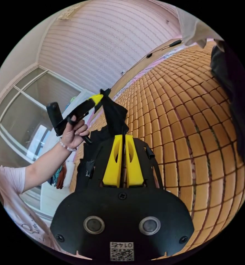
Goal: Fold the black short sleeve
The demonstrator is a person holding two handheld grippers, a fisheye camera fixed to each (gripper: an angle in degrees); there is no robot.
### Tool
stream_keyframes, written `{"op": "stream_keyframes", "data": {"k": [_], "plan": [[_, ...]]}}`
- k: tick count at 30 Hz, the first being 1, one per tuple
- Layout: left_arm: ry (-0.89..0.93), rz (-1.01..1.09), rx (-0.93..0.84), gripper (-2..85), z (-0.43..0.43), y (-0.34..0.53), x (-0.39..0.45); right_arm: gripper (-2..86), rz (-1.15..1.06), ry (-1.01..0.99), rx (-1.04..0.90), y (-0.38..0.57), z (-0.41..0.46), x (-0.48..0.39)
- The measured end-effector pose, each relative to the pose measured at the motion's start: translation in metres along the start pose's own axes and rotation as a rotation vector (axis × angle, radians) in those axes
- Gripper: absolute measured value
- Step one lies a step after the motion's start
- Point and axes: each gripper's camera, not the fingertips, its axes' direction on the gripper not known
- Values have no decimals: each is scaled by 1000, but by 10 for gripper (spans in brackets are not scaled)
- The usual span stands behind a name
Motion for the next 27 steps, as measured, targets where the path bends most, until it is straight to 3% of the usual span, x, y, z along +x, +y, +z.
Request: {"op": "stream_keyframes", "data": {"k": [5,7,11,16,21,27], "plan": [[-104,-170,-311,13,77,-15,-7,14,60,223,-115,8,35,-18],[-134,-220,-326,30,74,-12,-12,14,59,230,-143,10,45,-23],[-143,-175,-189,65,-5,-20,-15,12,56,288,-147,23,59,-39],[-137,-126,-74,64,-150,18,-18,2,-137,379,-128,61,63,-88],[-173,-382,-54,57,-297,170,-44,5,-332,289,-189,103,94,-152],[-252,-706,-59,57,-390,300,-66,57,-531,185,-360,109,191,-243]]}}
